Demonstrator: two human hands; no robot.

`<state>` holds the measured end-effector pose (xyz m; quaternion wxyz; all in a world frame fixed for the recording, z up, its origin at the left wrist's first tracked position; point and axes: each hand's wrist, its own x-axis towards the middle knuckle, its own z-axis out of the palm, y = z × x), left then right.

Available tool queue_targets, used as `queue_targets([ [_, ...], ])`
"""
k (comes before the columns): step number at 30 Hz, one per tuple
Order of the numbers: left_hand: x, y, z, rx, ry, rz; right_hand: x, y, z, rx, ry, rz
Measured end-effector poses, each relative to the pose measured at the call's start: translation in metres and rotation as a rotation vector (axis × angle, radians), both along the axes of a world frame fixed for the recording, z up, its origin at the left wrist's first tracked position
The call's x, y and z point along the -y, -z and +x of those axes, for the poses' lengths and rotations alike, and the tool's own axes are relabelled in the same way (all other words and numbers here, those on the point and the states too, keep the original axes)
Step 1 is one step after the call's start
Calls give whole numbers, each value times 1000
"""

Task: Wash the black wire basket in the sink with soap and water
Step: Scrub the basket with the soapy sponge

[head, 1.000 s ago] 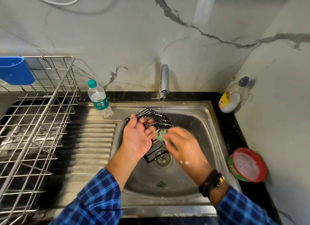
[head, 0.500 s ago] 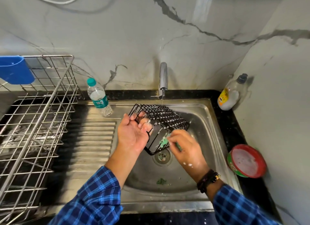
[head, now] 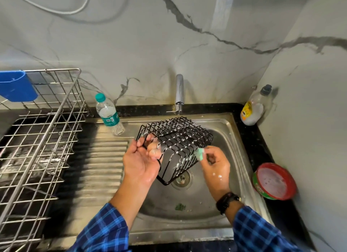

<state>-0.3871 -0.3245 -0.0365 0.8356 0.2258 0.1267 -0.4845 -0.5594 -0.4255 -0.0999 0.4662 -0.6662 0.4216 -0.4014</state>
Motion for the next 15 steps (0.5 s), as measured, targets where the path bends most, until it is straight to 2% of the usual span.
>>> queue_targets([
  [2,-5,-1,-2,18,12,11,18,1,0,24,81,81],
  [7,-11,-3,0,49,0,0,40,-6,9,-41,5,103],
  [8,-12,-5,2,56,5,-4,43,-3,10,-2,13,175],
  [11,-17,-8,4,71,46,-7,55,0,8,293,118,550],
  [12,-19,-7,3,71,63,-7,61,1,7,313,170,586],
  [15,-26,-1,2,70,134,-21,70,-9,8,50,252,415],
])
